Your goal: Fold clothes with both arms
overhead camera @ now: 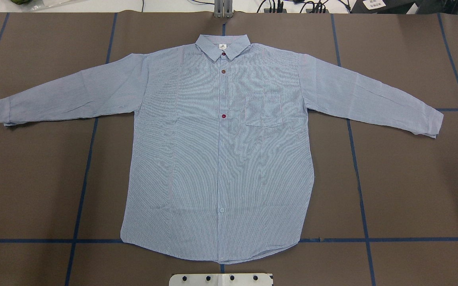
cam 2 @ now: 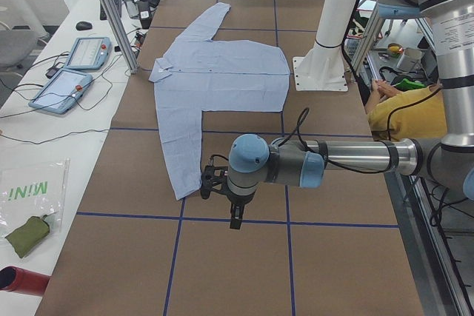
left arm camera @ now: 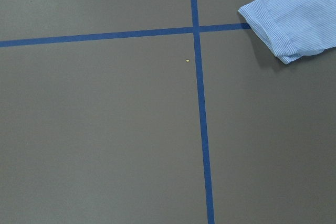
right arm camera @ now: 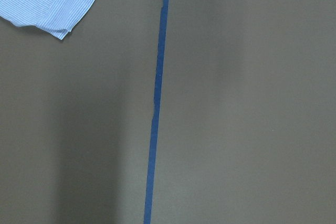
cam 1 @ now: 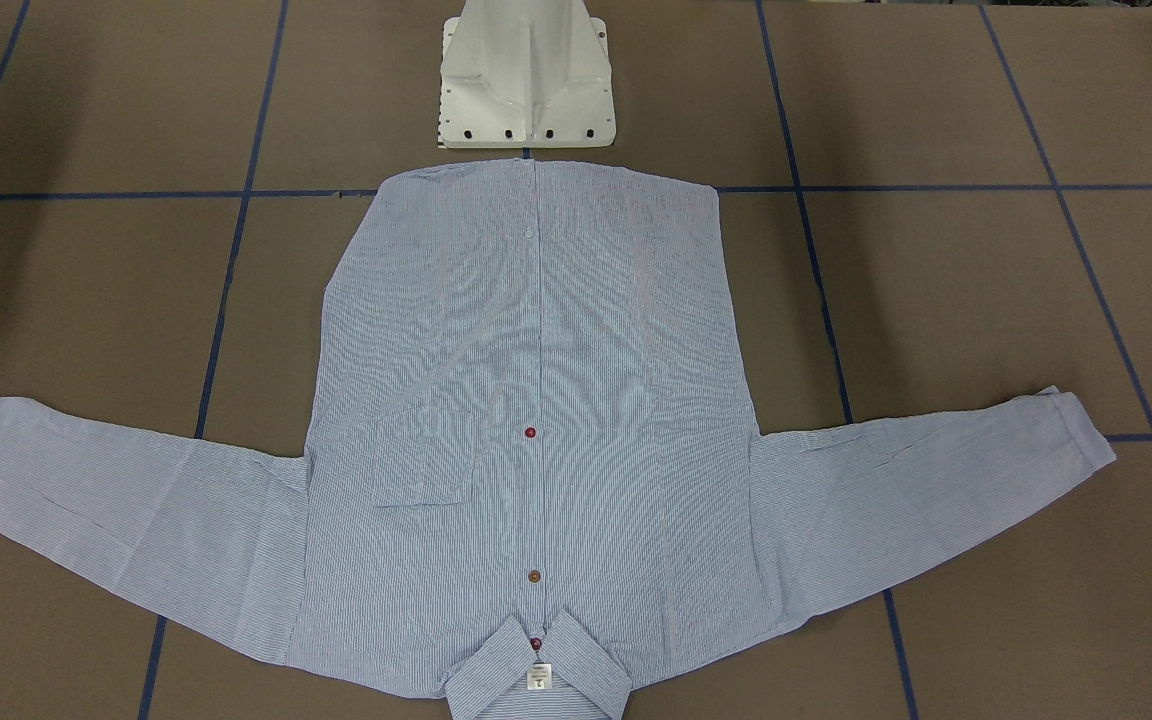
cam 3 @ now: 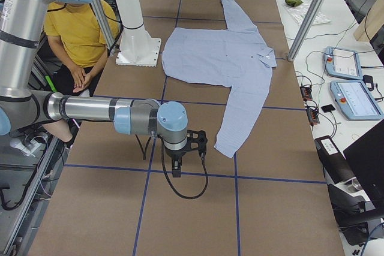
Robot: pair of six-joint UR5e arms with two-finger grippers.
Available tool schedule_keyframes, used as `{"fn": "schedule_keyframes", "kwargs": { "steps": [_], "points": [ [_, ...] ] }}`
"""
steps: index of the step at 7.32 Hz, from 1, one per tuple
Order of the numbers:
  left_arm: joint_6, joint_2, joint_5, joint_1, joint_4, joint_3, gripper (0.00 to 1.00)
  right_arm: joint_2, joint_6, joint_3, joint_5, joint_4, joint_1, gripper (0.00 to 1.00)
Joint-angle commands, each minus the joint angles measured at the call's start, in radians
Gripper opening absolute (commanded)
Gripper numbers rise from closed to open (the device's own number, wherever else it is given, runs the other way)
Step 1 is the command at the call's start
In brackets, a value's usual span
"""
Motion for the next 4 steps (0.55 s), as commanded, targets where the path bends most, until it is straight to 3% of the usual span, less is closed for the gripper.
{"fn": "schedule_keyframes", "kwargs": {
  "steps": [1, 4],
  "points": [
    [0.003, -0.002, 0.001, 0.001, -0.002, -0.001, 1.0, 0.002, 0.0, 0.0, -0.001, 0.0, 0.0, 1.0],
    [0.018, -0.005, 0.006, 0.0, -0.018, -0.01, 1.0, 0.018, -0.002, 0.03, -0.005, 0.002, 0.0, 1.0]
  ]
}}
